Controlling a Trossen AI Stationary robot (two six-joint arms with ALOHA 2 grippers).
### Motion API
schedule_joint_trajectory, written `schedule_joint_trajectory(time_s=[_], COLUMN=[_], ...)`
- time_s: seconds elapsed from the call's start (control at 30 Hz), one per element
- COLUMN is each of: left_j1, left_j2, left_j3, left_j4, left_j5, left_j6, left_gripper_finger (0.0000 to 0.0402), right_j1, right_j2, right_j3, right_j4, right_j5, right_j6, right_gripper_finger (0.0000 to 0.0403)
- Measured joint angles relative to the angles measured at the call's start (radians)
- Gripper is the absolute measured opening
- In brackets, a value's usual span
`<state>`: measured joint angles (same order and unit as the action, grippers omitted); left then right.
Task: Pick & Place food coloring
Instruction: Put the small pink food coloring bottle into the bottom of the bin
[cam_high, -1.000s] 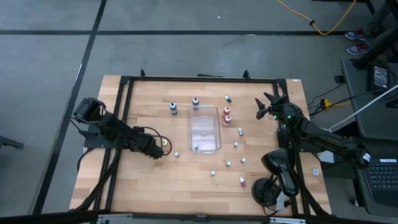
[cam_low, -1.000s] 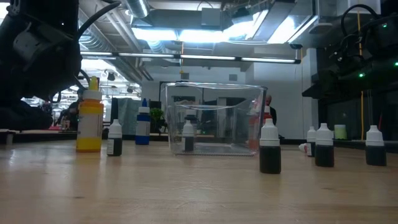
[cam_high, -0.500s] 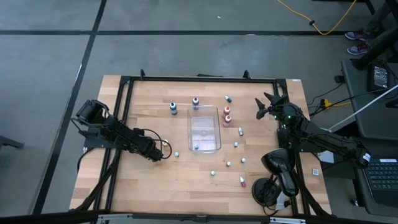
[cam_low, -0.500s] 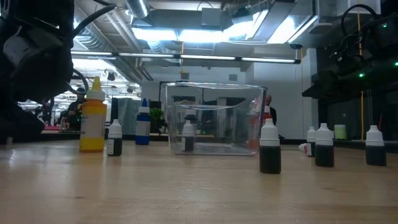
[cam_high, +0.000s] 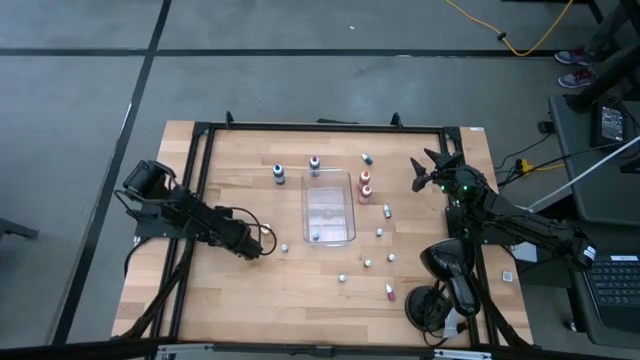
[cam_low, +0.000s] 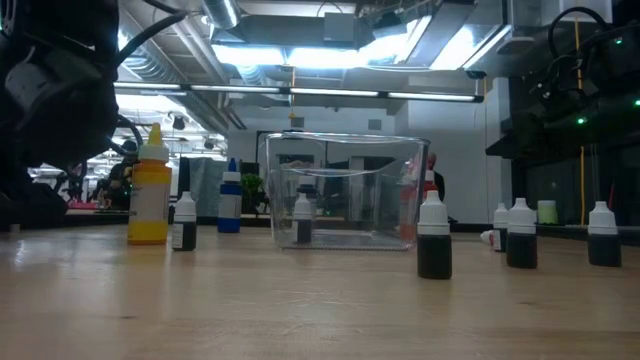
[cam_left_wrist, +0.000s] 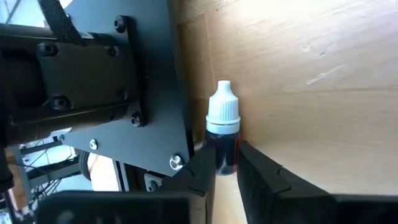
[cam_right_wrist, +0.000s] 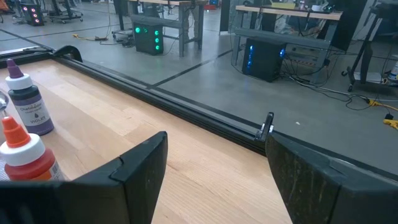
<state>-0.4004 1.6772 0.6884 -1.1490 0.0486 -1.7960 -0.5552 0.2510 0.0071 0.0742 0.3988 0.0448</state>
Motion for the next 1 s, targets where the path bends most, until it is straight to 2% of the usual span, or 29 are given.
schedule_joint_trajectory(time_s=[0.4, 1.0], left_j1=[-0.004, -0.005], left_j2=[-0.012, -0.013], left_j3=[0.016, 0.126], left_j4=[-0.015, -0.003], left_j5=[-0.004, -0.007], left_j6=[0.005, 0.029], left_gripper_finger=[0.0041, 0.004], right_j1=[0.0, 0.0], right_j2=[0.0, 0.0], right_j3=[0.0, 0.0], right_j4=[0.0, 0.0], right_j5=[0.0, 0.0], right_j6=[0.0, 0.0], right_gripper_finger=[0.0273, 0.0273])
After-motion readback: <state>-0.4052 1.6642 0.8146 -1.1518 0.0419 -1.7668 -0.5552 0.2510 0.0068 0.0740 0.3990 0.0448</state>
